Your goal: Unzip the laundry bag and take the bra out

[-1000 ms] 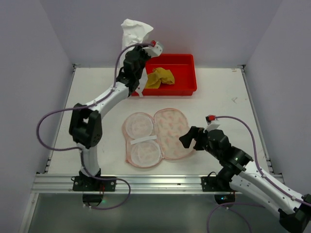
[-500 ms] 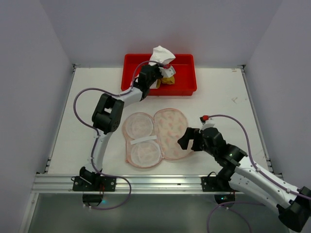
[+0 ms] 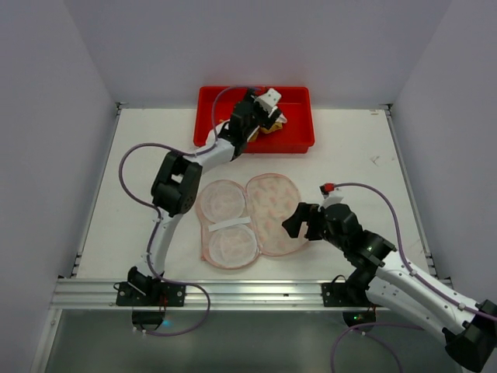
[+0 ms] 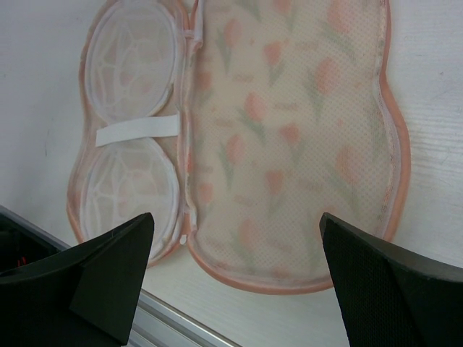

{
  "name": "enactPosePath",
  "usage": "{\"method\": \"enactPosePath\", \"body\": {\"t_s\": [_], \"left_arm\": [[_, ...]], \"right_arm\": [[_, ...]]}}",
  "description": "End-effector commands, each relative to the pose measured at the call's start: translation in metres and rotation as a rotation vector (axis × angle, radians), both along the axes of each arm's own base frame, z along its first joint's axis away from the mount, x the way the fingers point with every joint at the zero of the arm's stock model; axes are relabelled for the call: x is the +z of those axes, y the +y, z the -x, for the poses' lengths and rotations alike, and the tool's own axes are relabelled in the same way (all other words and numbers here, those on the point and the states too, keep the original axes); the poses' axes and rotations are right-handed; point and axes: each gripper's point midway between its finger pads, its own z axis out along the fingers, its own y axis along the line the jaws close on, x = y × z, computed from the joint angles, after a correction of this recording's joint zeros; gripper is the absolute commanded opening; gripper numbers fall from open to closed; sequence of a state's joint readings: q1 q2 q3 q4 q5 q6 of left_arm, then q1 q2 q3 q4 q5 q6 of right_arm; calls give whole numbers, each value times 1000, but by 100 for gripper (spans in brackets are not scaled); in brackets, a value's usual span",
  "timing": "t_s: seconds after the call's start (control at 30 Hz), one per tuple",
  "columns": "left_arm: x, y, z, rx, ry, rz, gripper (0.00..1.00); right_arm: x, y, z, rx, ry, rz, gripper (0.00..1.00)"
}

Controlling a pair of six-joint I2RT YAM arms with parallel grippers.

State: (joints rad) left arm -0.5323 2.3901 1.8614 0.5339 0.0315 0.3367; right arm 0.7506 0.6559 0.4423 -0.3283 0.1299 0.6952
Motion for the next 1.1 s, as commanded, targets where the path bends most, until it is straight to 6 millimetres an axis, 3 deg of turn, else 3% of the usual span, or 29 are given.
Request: {"method": "enactPosePath", "body": {"t_s": [0.0, 0.07, 0.1, 0.17, 0.2, 0.23, 0.3, 0.33, 0.37, 0.4, 0.43, 0.47, 0.5, 0.53, 0.77, 0.97, 1.07], "left_arm": [[67, 49, 11, 260, 98, 212, 87], [74, 71, 23, 358, 152, 244, 89], [62, 80, 29, 393, 207, 217, 89], [62, 97, 44, 468, 265, 245, 90], [48, 103, 53, 502, 327, 219, 91], [55, 109, 61, 516, 344, 236, 92], [28, 124, 81, 578, 427, 226, 92], [38, 128, 91, 582, 430, 272, 92], [11, 136, 105, 599, 476, 244, 92], [7, 141, 111, 608, 479, 265, 92], [16, 146, 119, 610, 469, 317, 92], [11, 149, 125, 609, 469, 331, 91], [-8, 156, 133, 620, 480, 330, 91], [-5, 161, 138, 622, 468, 358, 91], [-30, 190, 141, 614, 434, 415, 88], [-51, 184, 129, 598, 429, 407, 85], [-41, 180, 122, 591, 420, 415, 84]], "right_arm": [[9, 5, -4, 14, -37, -30, 99], [8, 7, -5, 18, -37, -33, 99], [8, 8, -4, 26, -37, -42, 99], [8, 10, -3, 29, -32, -52, 99], [6, 11, -3, 30, -29, -57, 99], [5, 11, -2, 31, -26, -62, 99], [4, 12, -2, 32, -26, -69, 99], [4, 12, -2, 32, -25, -72, 99], [5, 12, -2, 30, -27, -75, 99], [5, 13, -2, 33, -28, -78, 99], [6, 14, -2, 39, -29, -81, 99], [6, 15, -2, 39, -29, -84, 99], [6, 15, -2, 42, -28, -85, 99], [6, 16, -1, 44, -27, -89, 99], [8, 18, 0, 59, -36, -108, 99], [8, 17, 0, 58, -43, -105, 99], [7, 16, 0, 56, -43, -100, 99]]}}
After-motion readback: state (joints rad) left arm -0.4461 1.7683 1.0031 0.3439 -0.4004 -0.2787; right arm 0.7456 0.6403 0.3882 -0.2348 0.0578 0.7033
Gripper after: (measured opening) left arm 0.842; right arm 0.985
